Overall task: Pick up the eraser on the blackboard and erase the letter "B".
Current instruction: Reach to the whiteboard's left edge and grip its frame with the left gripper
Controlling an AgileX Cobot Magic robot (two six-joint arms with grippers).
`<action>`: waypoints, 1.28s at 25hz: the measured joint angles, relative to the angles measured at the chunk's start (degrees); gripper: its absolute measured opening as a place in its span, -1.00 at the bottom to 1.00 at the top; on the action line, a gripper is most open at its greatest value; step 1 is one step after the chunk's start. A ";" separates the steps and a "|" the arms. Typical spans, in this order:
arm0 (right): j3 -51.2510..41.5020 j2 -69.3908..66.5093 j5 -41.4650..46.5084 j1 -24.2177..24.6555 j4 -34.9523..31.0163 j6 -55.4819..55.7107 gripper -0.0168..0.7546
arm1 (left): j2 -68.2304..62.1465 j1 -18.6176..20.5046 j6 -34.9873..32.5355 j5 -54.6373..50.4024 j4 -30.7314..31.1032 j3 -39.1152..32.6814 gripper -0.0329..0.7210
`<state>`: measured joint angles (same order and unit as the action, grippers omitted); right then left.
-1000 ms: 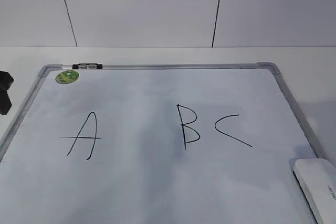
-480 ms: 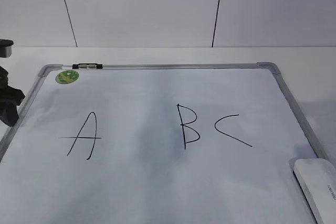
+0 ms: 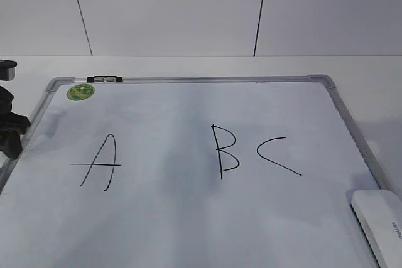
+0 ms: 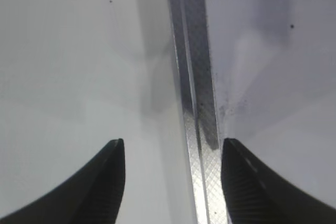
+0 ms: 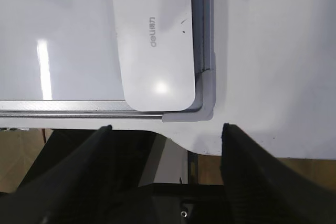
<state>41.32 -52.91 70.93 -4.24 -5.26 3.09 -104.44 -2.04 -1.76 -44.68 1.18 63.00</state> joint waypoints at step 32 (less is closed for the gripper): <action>0.00 0.00 0.00 0.00 -0.16 0.00 0.34 | -2.91 0.11 0.00 0.18 -2.72 0.90 -0.19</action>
<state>41.32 -52.91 70.93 -4.24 -5.42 3.09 -107.34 -1.93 -1.76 -44.51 -1.54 63.90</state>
